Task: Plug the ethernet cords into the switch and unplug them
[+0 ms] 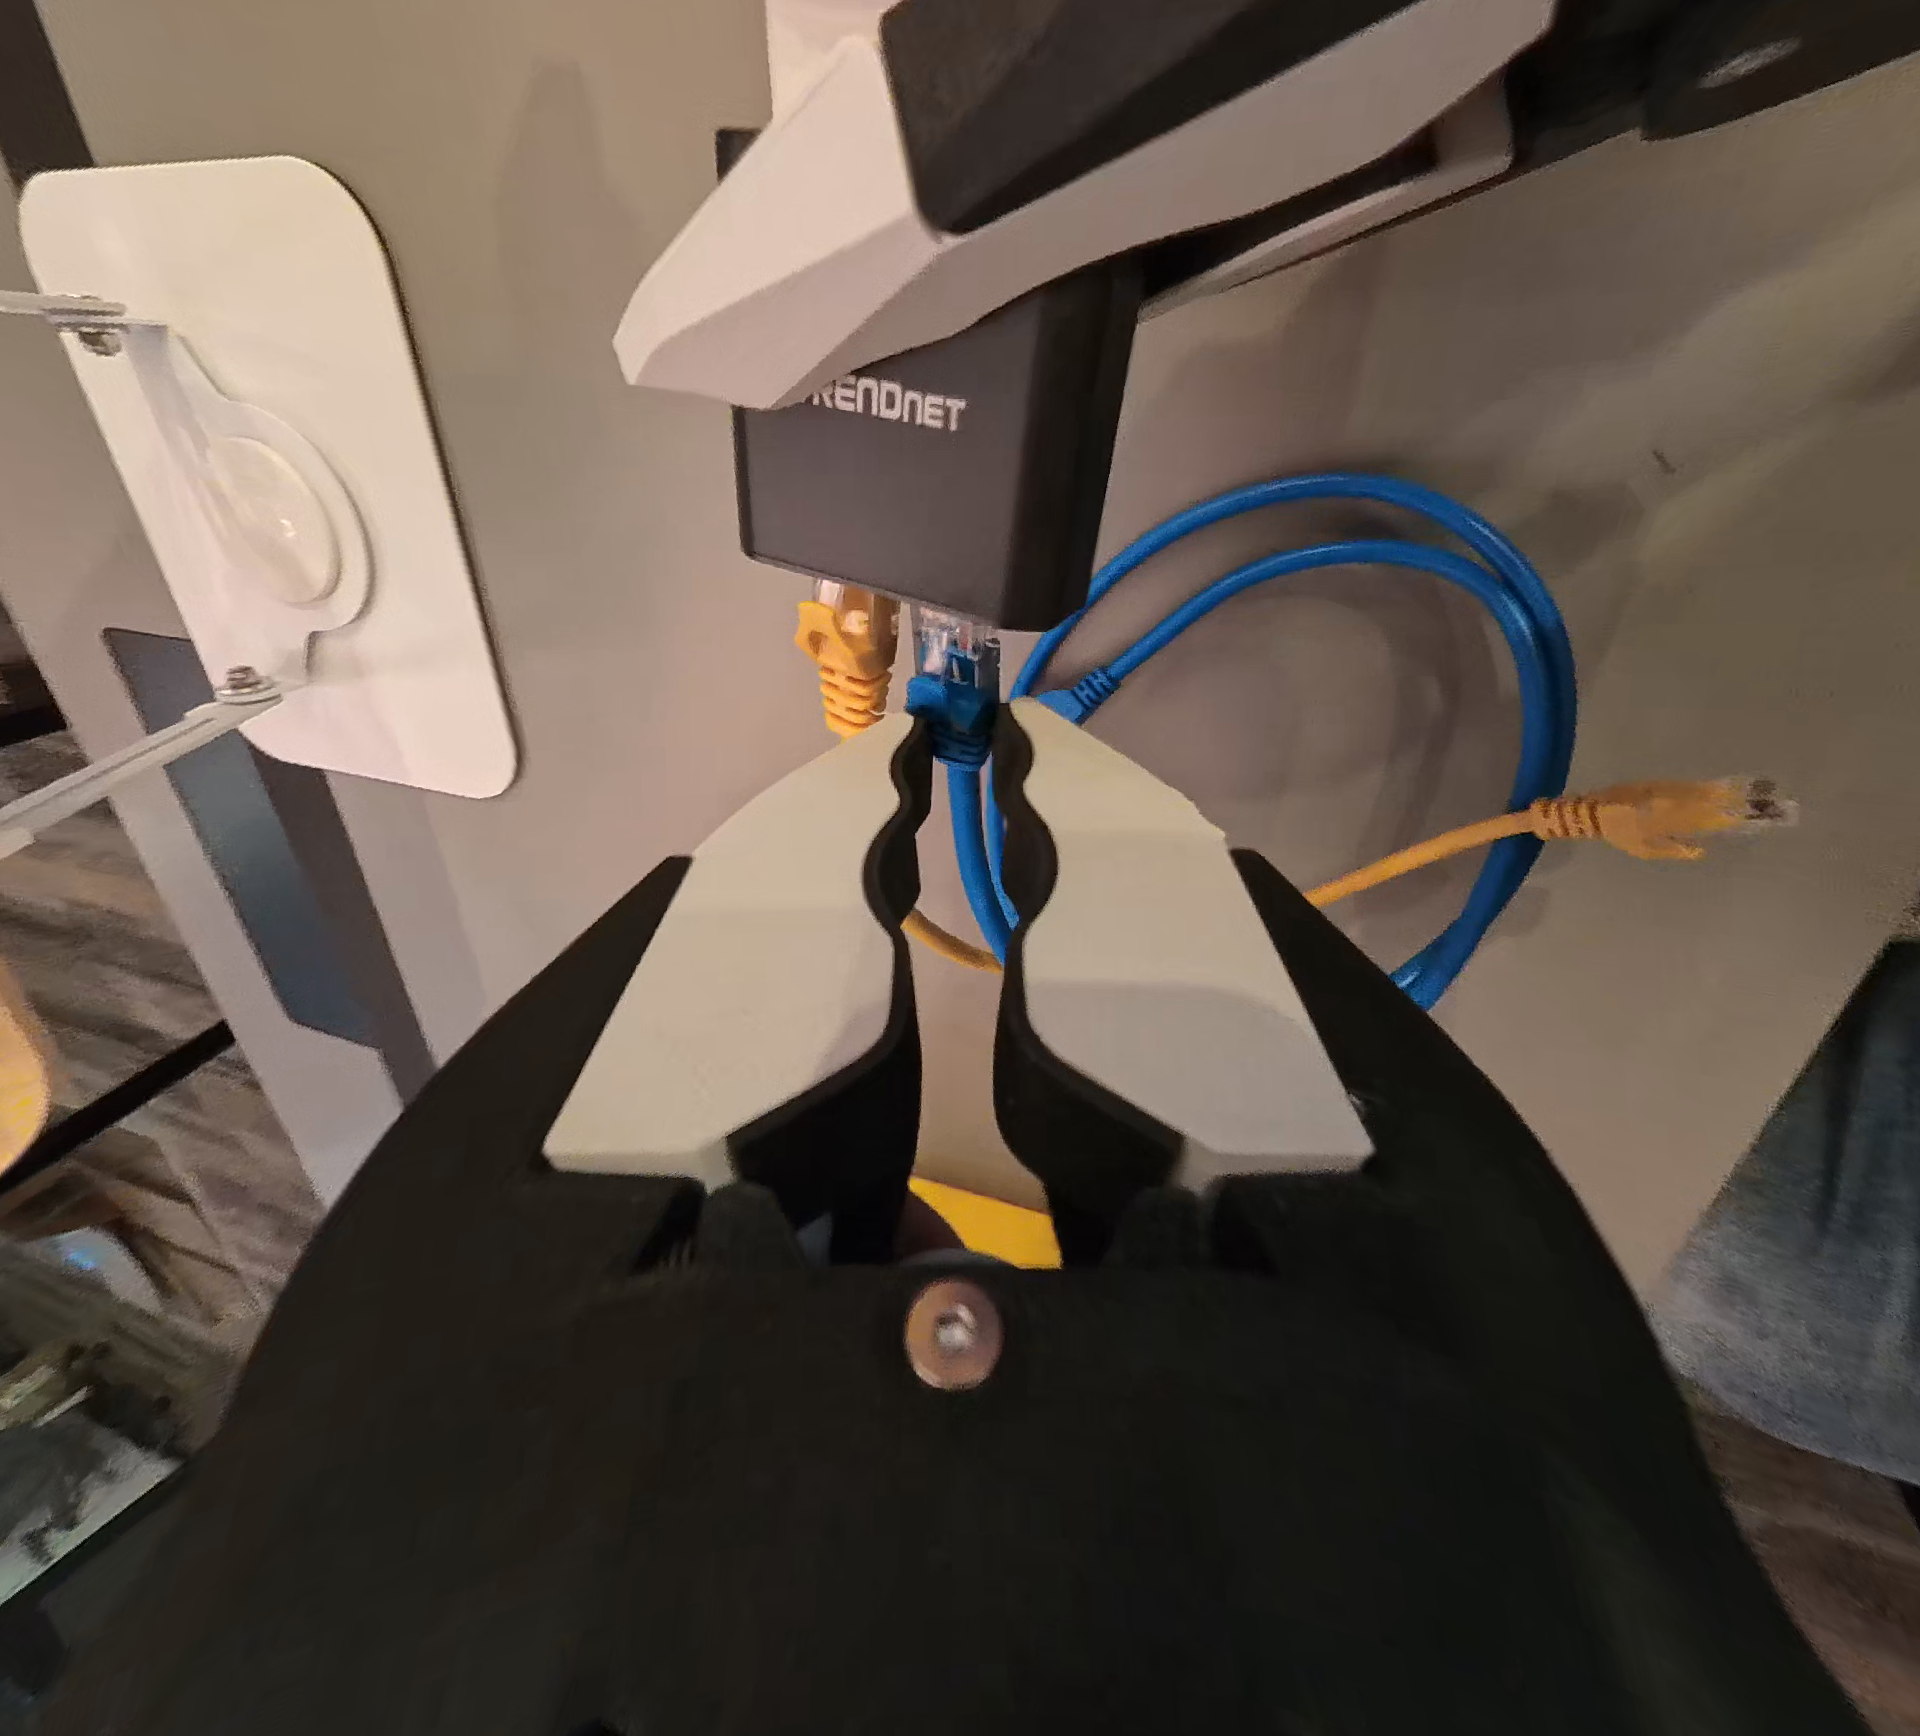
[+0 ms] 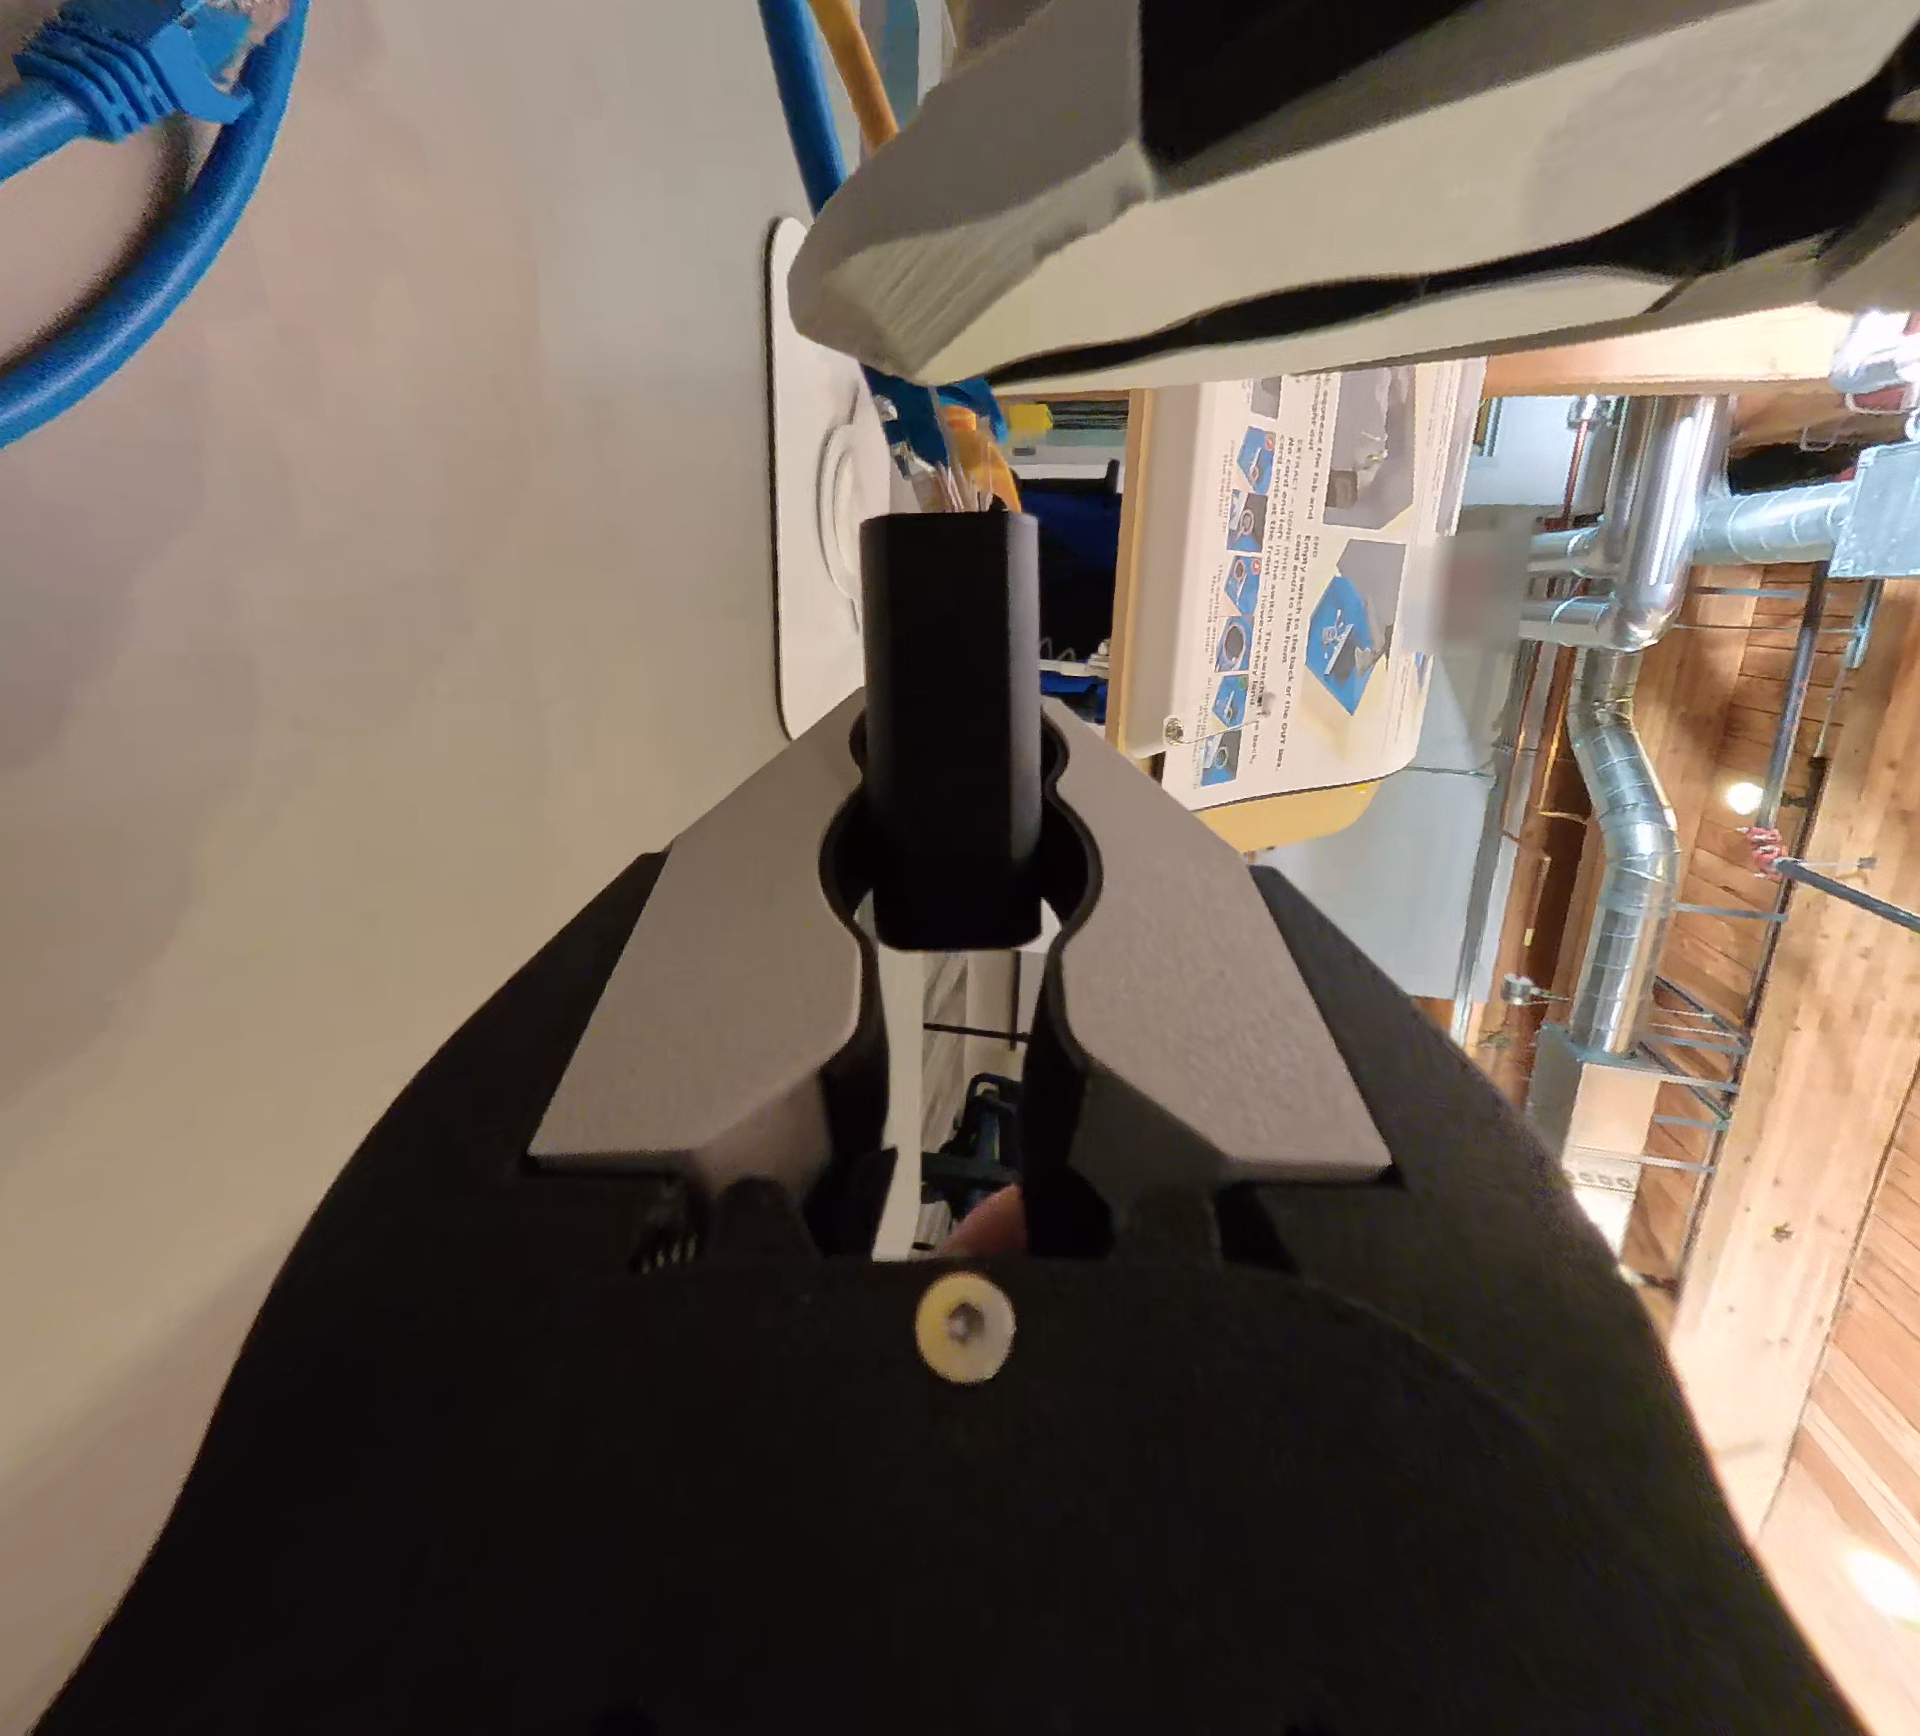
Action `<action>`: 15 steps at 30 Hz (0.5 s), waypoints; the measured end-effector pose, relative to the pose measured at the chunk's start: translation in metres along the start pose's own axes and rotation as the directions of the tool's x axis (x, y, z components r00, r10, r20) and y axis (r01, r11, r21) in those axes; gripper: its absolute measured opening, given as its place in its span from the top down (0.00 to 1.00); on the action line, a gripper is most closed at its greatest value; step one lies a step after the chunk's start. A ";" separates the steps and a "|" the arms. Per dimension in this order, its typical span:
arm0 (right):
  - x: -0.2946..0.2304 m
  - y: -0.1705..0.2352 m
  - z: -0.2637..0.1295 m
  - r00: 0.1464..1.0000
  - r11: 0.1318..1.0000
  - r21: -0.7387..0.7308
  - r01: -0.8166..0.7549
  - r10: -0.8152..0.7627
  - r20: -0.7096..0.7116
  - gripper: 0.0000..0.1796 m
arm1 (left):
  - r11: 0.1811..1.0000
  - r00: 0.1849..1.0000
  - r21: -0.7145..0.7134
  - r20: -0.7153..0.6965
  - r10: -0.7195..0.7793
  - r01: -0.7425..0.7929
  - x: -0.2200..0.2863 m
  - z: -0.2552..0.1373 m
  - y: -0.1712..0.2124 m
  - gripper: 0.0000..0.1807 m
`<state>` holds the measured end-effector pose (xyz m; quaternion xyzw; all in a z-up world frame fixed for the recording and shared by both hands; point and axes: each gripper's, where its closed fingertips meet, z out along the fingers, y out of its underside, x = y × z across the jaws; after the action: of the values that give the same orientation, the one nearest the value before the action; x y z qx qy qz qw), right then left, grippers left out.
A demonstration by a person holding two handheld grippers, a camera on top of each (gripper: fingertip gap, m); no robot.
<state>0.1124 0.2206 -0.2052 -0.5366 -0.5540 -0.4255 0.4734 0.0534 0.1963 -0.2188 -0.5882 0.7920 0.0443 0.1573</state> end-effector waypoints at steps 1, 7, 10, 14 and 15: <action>0.000 0.000 0.000 1.000 1.000 -0.002 -0.009 0.009 0.005 0.88 | 1.000 0.999 0.001 0.031 0.007 -0.007 -0.001 0.000 0.000 0.94; 0.002 0.010 0.000 0.995 0.995 -0.032 -0.098 0.098 0.001 0.88 | 0.993 0.978 0.114 0.210 -0.018 -0.006 -0.011 -0.005 -0.010 0.94; 0.008 0.012 -0.003 0.988 0.987 -0.031 -0.155 0.155 -0.007 0.88 | 0.984 0.929 0.157 0.369 0.016 -0.080 -0.016 -0.011 -0.015 0.94; 0.018 0.015 -0.007 0.976 0.977 -0.021 -0.214 0.214 -0.031 0.88 | 0.968 0.843 0.201 0.537 0.020 -0.151 -0.023 -0.022 -0.022 0.95; 0.021 0.015 -0.008 0.974 0.974 -0.016 -0.226 0.225 -0.040 0.88 | 0.963 0.820 0.213 0.572 0.014 -0.165 -0.024 -0.026 -0.023 0.95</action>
<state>0.1285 0.2172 -0.1838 -0.5925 -0.4760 -0.3849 0.5237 0.0766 0.2045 -0.1846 -0.4853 0.7358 0.1223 0.4562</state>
